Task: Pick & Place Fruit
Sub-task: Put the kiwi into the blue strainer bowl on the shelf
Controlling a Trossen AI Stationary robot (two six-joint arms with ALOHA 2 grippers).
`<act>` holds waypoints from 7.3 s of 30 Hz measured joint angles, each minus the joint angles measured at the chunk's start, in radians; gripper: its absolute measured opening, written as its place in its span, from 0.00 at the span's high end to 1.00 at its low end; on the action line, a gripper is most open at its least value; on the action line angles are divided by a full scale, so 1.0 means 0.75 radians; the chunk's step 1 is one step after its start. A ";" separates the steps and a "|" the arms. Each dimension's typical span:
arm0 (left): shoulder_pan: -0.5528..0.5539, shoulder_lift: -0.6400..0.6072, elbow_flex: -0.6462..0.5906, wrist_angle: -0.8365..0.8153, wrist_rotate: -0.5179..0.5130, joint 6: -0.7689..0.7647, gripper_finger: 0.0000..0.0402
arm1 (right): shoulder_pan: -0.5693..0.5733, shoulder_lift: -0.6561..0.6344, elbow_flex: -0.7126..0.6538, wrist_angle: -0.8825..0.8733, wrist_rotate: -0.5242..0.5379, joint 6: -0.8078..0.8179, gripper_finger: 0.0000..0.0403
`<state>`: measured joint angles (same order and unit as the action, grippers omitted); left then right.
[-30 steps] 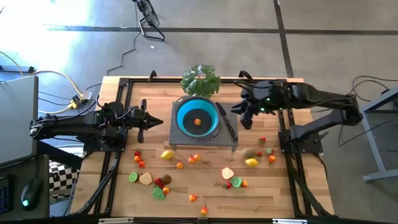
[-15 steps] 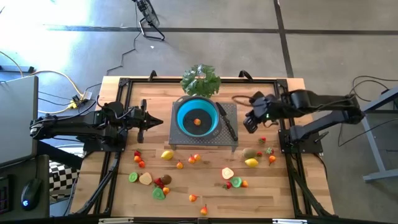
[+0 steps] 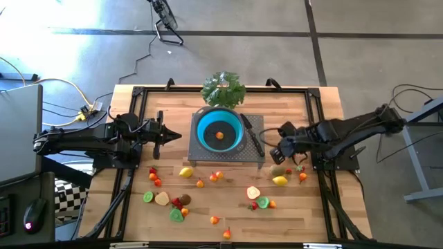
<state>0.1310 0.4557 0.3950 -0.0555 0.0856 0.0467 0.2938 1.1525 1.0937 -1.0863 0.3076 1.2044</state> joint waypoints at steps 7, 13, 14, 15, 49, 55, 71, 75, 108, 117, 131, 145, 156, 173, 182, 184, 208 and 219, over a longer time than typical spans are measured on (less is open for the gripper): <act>0.000 0.000 0.000 0.000 -0.001 0.001 1.00 | 0.149 -0.002 -0.068 -0.010 -0.031 0.018 1.00; 0.000 0.000 0.000 0.001 -0.001 0.000 1.00 | 0.220 0.038 -0.069 -0.007 -0.139 -0.165 1.00; 0.000 0.000 0.000 0.001 -0.001 0.000 1.00 | 0.224 0.045 -0.069 -0.007 -0.140 -0.215 1.00; 0.000 0.000 0.000 0.001 -0.001 0.000 1.00 | 0.229 0.054 -0.069 -0.008 -0.139 -0.254 1.00; -0.001 0.000 0.000 0.000 -0.002 0.001 1.00 | 0.221 0.414 -0.080 0.004 -0.190 -0.415 0.30; 0.000 0.000 0.000 0.000 -0.001 0.001 1.00 | 0.219 0.327 -0.251 0.171 -0.189 -0.386 0.33; 0.000 0.000 0.000 0.000 -0.002 0.001 1.00 | 0.219 0.220 -0.515 0.498 -0.120 -0.275 0.33; 0.000 0.000 0.000 0.000 -0.001 0.001 1.00 | 0.219 0.220 -0.573 0.570 -0.065 -0.272 0.33; 0.000 0.000 0.000 0.000 -0.001 0.001 1.00 | 0.219 0.241 -0.648 0.672 -0.348 -0.103 0.33; 0.000 0.000 0.000 0.000 -0.002 0.001 1.00 | 0.219 0.241 -0.647 0.678 -0.341 -0.099 0.40; -0.001 0.000 0.000 -0.021 -0.002 0.001 1.00 | 0.219 0.241 -0.647 0.693 -0.340 -0.100 0.45; 0.000 0.000 0.000 -0.028 -0.002 0.001 1.00 | 0.219 0.142 -0.647 0.797 -0.386 -0.095 0.46; 0.000 0.000 0.000 -0.026 -0.002 0.001 1.00 | 0.219 -0.066 -0.647 1.213 -0.369 -0.111 0.46; 0.000 0.000 0.000 -0.027 -0.002 0.001 1.00 | 0.188 -0.157 -0.645 1.781 0.153 -0.774 0.47; -0.001 0.000 0.000 -0.025 -0.001 -0.048 1.00 | 0.097 -0.126 -0.645 2.014 0.479 -1.129 0.47; 0.000 0.000 0.000 -0.019 -0.001 -0.117 1.00 | 0.075 -0.101 -0.646 2.087 0.486 -1.180 0.47; -0.001 0.000 -0.001 -0.030 -0.001 -0.139 1.00 | -0.283 0.319 -0.044 1.651 0.326 -1.350 0.47; -0.001 0.000 -0.001 -0.032 -0.002 -0.082 1.00 | -0.452 0.530 0.233 1.393 -0.101 -1.364 0.47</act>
<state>0.1307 0.4561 0.3946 -0.0791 0.0841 -0.0150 -0.0454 1.5503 1.2682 -0.0418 0.2321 0.1811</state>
